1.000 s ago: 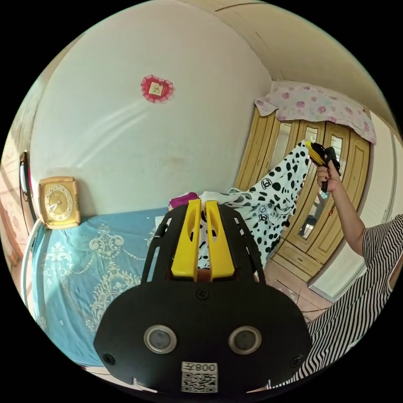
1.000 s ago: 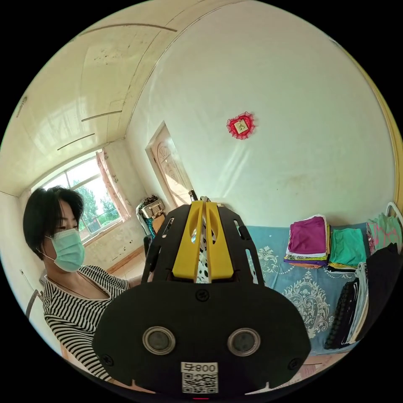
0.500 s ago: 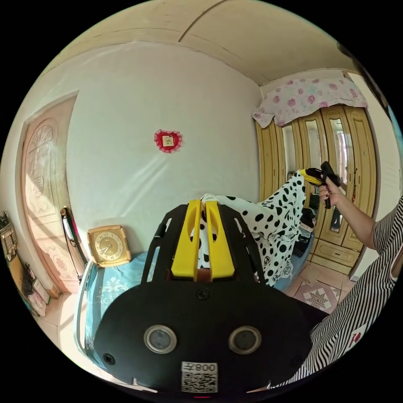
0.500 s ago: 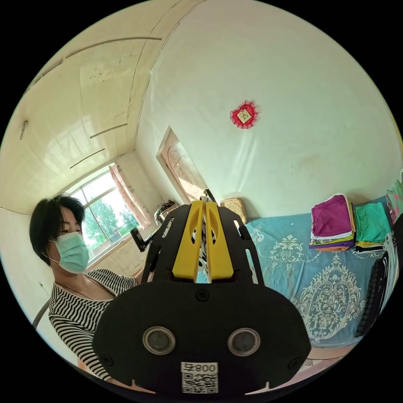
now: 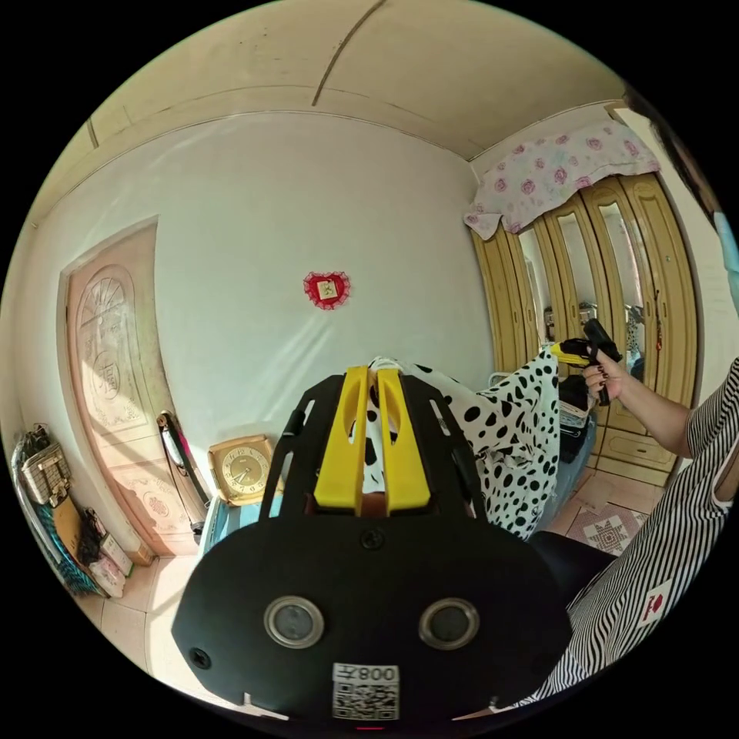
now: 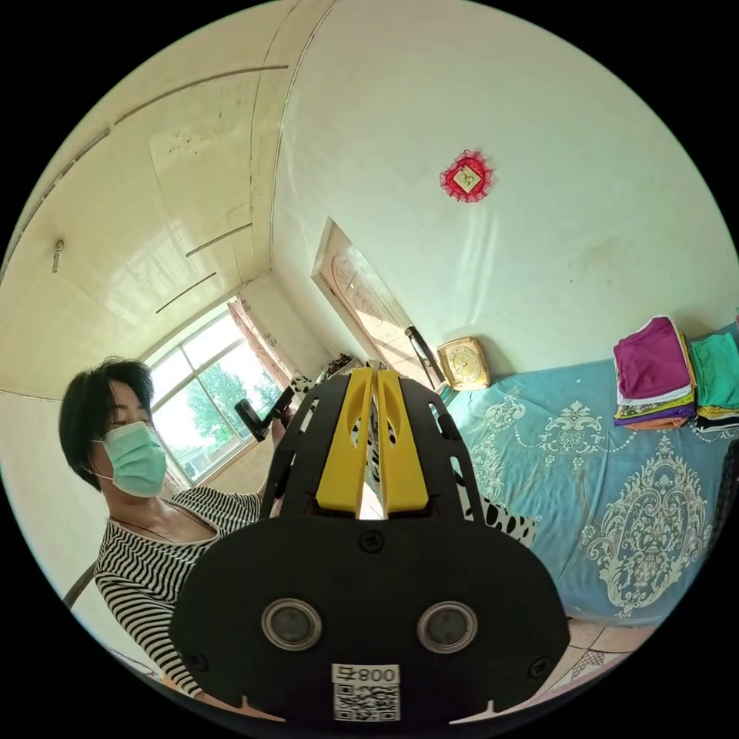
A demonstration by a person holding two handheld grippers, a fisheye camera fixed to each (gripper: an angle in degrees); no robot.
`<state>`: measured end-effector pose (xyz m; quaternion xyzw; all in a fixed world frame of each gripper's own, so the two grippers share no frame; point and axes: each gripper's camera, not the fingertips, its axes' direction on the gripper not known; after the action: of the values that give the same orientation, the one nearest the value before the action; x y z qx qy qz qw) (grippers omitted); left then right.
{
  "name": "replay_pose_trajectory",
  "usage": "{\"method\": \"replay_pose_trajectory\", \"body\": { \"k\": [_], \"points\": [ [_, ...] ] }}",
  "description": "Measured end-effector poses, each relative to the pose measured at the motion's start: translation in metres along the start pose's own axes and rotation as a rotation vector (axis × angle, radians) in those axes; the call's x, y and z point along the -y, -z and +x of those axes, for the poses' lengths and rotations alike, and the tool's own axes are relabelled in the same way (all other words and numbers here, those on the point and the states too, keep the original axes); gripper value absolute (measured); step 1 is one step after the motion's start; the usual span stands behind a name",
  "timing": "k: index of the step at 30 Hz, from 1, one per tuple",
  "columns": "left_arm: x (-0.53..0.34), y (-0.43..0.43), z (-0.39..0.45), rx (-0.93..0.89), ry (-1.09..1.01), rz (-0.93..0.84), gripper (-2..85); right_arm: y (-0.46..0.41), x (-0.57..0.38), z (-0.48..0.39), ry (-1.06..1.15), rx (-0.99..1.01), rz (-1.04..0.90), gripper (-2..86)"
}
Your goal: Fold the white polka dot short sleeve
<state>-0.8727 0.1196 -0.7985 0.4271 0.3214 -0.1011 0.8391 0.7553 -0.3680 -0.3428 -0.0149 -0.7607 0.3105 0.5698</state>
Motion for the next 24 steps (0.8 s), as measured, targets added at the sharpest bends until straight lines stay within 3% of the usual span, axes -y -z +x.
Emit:
{"method": "replay_pose_trajectory", "body": {
  "k": [13,24],
  "points": [
    [0.068,0.136,-0.033,0.11,-0.022,0.111,2.2,0.003,-0.015,0.008,0.156,0.06,-0.08,0.5],
    [0.085,0.158,-0.085,0.192,-0.047,0.083,2.2,-0.012,-0.025,0.03,0.327,0.036,-0.179,0.6]
  ]
}}
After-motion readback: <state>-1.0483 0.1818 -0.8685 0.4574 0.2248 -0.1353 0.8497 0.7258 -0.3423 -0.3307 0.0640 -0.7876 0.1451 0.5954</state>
